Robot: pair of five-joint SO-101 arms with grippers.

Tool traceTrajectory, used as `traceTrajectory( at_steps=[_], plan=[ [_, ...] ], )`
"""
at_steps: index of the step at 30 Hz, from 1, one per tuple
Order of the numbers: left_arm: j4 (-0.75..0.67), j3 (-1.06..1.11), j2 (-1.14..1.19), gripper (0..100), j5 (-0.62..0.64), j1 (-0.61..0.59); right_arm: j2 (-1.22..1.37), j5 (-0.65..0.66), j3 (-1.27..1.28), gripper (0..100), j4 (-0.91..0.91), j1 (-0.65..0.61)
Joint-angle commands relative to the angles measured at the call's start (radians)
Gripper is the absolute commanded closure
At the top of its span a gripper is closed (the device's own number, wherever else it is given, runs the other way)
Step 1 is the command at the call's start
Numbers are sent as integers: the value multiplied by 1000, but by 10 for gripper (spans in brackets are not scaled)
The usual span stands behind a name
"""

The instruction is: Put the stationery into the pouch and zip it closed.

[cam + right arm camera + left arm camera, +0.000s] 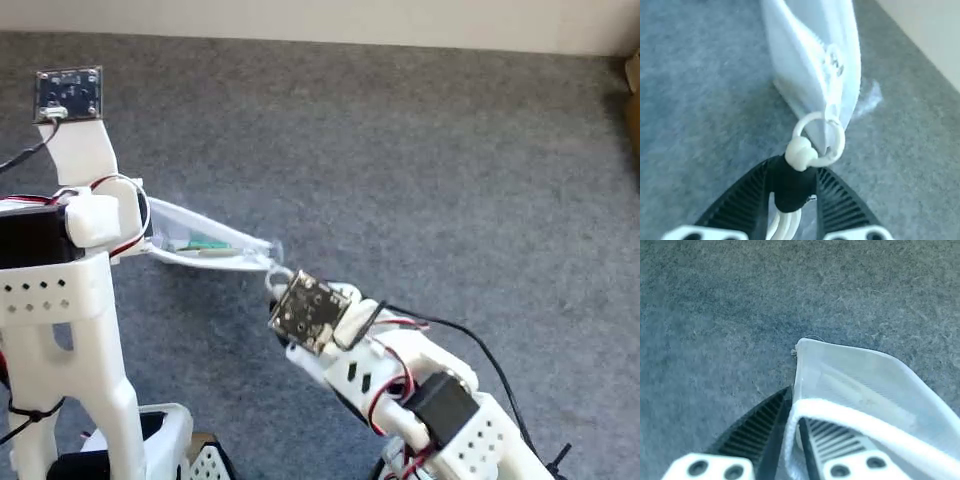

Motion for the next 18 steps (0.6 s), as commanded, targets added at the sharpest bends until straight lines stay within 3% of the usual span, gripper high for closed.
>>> traceTrajectory(
  at_steps=[1, 5, 9, 11, 18],
  plan=[
    [-48, -28, 2, 985, -114, 16, -42, 11, -54, 995, 119, -50],
    [-44, -125, 2, 888, -153, 19, -97, 17, -54, 995, 226, -74],
    [-43, -239, 2, 771, -157, 114, -160, 28, -56, 995, 329, -94],
    [-44, -275, 7, 766, -164, 191, -194, 71, -56, 995, 380, -94],
    [-46, -278, 13, 764, -393, 496, -318, 123, -96, 995, 541, -94]
  ],
)
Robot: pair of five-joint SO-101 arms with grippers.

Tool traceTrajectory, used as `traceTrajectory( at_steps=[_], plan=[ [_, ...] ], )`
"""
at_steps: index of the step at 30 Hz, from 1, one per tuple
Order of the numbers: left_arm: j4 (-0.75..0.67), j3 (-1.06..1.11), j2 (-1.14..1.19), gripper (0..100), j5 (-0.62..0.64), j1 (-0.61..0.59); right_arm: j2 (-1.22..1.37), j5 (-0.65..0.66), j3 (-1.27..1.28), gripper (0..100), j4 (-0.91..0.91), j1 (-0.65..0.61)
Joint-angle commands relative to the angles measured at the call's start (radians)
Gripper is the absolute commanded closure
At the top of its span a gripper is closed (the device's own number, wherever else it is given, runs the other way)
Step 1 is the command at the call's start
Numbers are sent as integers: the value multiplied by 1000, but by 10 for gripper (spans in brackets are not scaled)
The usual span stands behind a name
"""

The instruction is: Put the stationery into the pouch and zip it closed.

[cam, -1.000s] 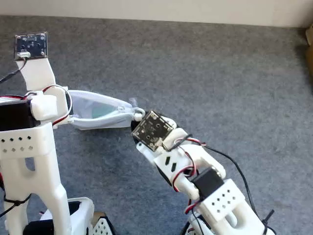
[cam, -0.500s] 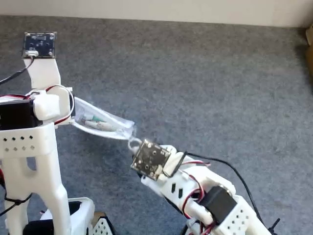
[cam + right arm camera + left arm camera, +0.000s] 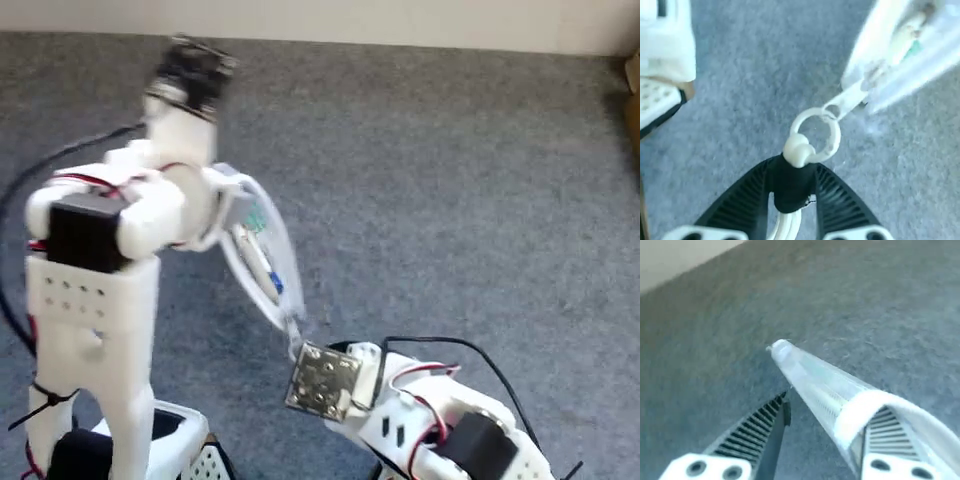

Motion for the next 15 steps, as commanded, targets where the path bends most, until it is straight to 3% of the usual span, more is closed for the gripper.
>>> traceTrajectory(
  at_steps=[1, 7, 15],
  plan=[
    [-28, -56, -10, 761, -120, 205, -48, 23, -111, 995, 74, -13],
    [-32, -56, -8, 761, -207, 429, -65, 18, -240, 995, 166, -10],
    [-25, -113, -18, 762, -204, 518, -68, -17, -262, 995, 185, -8]
  ],
)
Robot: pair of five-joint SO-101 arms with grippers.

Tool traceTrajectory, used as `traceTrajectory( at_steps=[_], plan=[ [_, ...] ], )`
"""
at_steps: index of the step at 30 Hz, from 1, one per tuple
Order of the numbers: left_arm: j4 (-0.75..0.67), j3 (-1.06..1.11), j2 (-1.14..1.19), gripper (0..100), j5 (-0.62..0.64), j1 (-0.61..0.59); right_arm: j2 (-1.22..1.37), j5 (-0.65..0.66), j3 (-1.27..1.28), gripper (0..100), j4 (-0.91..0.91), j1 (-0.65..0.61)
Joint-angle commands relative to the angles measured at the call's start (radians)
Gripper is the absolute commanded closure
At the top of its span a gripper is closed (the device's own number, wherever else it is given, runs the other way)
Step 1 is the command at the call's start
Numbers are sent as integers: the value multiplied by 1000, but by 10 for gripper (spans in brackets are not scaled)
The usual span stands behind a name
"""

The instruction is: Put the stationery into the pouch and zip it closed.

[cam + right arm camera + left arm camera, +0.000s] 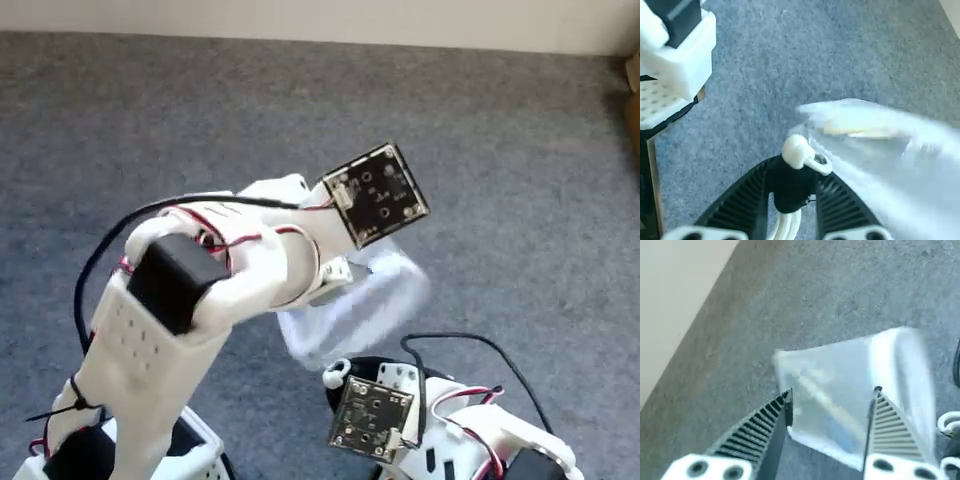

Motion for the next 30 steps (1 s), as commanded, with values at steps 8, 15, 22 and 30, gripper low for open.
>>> traceTrajectory(
  at_steps=[8, 15, 22, 30],
  plan=[
    [135, -211, -21, 765, -6, 21, -7, -35, -71, 995, -4, 62],
    [135, -67, -171, 761, -98, -68, -7, -34, -182, 995, -4, 225],
    [135, 197, -337, 761, -135, -2, -7, -68, -262, 995, -54, 283],
    [87, 378, -410, 761, -120, 151, -7, -92, -260, 995, -133, 286]
  ],
)
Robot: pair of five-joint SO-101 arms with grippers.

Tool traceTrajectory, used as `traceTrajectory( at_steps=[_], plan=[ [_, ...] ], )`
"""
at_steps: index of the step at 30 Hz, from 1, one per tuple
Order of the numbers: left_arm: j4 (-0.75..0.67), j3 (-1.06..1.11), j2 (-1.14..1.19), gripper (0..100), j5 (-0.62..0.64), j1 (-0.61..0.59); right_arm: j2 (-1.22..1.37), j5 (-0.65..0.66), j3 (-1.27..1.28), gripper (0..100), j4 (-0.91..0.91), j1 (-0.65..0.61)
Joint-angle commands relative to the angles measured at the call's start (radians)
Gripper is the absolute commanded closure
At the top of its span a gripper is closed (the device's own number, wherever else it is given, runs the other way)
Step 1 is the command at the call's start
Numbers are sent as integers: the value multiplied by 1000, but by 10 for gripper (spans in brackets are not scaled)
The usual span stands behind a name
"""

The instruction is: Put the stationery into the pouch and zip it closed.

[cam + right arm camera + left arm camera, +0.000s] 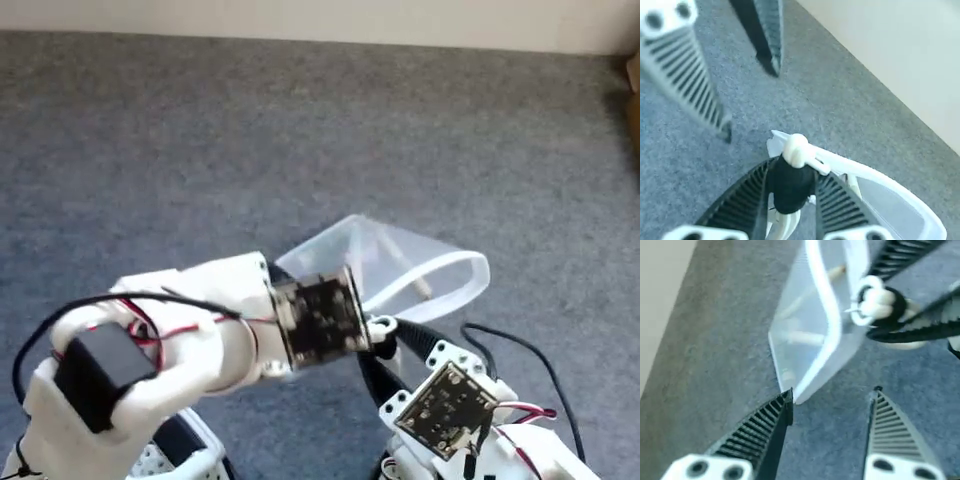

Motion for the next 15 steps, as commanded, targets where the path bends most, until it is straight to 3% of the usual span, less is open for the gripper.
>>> traceTrajectory(
  at_steps=[1, 9, 15],
  plan=[
    [-74, 91, -30, 761, 25, 74, -5, -17, -67, 995, -48, 8],
    [-362, 320, -31, 761, 80, 77, -5, -54, -62, 995, -47, 8],
    [-483, 386, -31, 765, 175, 82, -5, -58, -62, 995, -41, 8]
  ],
)
